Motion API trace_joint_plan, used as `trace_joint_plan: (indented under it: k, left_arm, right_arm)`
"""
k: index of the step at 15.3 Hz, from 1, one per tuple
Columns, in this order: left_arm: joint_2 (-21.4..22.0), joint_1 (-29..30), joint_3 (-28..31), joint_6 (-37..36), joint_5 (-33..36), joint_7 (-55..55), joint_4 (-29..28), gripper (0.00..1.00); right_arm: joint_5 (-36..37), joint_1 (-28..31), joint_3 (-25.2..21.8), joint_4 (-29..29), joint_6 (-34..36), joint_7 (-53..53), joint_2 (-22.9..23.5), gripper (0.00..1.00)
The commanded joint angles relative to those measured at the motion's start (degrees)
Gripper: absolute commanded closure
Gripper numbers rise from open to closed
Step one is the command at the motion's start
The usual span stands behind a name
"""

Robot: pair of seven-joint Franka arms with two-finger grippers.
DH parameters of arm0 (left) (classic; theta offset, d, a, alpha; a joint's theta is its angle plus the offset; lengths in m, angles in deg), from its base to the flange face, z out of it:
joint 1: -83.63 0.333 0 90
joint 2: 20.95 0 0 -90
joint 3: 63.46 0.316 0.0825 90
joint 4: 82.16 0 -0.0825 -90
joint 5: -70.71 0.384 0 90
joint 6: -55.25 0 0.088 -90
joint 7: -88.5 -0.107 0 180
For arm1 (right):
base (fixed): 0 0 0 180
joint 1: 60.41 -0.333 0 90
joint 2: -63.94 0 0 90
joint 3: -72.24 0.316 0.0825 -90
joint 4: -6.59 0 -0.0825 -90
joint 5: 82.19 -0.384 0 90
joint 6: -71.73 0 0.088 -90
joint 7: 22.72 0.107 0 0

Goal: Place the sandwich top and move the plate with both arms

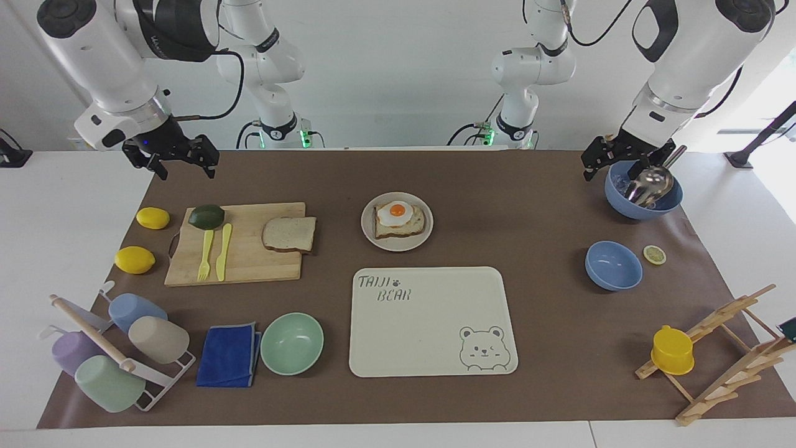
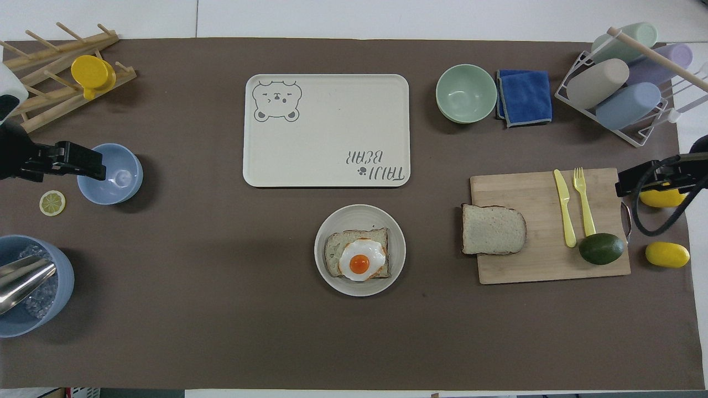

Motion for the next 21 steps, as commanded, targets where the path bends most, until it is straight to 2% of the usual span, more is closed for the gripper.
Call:
trace_joint_plan:
  k: [1, 8, 11, 13, 15, 17, 19, 21]
  left_arm:
    - [1.1, -0.6, 0.5, 0.5, 0.9, -0.2, -1.1, 0.00]
    - [1.1, -0.6, 0.5, 0.5, 0.9, -0.2, -1.1, 0.00]
    - [1.1, -0.6, 0.5, 0.5, 0.9, -0.2, -1.1, 0.00]
    - [1.1, -0.6, 0.5, 0.5, 0.9, -0.2, -1.1, 0.00]
    - [1.1, -0.5, 0.5, 0.5, 0.9, -0.2, -1.1, 0.00]
    - [1.1, -0.6, 0.5, 0.5, 0.9, -0.2, -1.1, 0.00]
    - [1.1, -0.5, 0.5, 0.5, 0.9, -0.2, -1.1, 0.00]
    - [1.1, -0.6, 0.5, 0.5, 0.9, -0.2, -1.1, 0.00]
  right_arm:
    - [-1.2, 0.4, 0.0, 0.1, -0.1, -1.4, -0.1, 0.00]
    - [-1.6, 0.2, 0.1, 0.4, 1.7, -0.6, -0.6, 0.00]
    - [-1.6, -1.7, 1.1, 0.5, 1.1, -1.2, -0.5, 0.00]
    - [-1.5, -2.9, 6.0, 0.8, -2.2, 2.2, 0.4, 0.00]
    - [-0.4, -3.4, 12.0, 0.6, -3.7, 12.1, 4.5, 0.00]
    - [4.0, -5.6, 17.3, 0.6, -6.4, 19.3, 8.7, 0.00]
    - [5.8, -10.4, 17.7, 2.2, -10.9, 23.3, 11.9, 0.00]
    - [7.4, -12.4, 17.6, 7.4, -17.0, 28.1, 12.3, 0.00]
